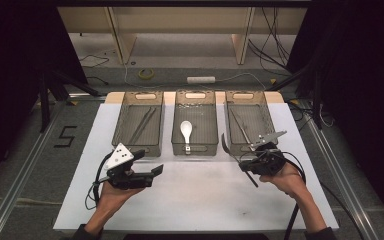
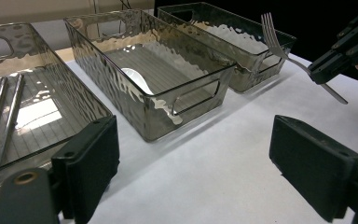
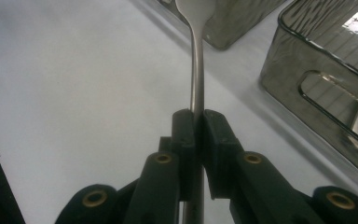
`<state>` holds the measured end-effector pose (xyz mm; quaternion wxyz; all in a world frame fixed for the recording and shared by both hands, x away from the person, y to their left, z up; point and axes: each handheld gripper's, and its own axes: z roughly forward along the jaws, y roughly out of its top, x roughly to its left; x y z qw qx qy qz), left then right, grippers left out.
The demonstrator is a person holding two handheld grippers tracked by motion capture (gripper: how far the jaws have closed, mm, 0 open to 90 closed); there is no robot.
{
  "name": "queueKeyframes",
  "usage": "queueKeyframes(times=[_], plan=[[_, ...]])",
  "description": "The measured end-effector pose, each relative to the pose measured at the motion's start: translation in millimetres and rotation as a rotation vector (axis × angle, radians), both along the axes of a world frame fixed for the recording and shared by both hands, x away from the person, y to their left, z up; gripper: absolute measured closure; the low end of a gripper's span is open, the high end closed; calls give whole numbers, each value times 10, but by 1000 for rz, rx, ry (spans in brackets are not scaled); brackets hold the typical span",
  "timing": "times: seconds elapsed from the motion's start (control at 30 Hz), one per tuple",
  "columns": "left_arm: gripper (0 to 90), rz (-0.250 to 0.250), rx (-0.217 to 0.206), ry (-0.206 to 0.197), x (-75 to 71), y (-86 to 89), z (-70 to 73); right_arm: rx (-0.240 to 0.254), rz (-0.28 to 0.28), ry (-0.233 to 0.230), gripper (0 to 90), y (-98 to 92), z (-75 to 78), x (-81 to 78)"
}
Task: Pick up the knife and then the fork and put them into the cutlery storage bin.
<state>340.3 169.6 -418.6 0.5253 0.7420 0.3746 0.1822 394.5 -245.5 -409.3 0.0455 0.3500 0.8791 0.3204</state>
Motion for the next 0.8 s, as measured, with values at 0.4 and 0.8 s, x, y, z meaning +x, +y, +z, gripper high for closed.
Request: queueKeyframes(times=[0.4, 0.8], plan=[[154, 3, -1, 1, 2, -1, -3, 66, -59, -24, 843, -105, 37, 93], [154, 5, -4, 3, 4, 5, -3, 125, -141, -44, 844, -213, 178, 302]])
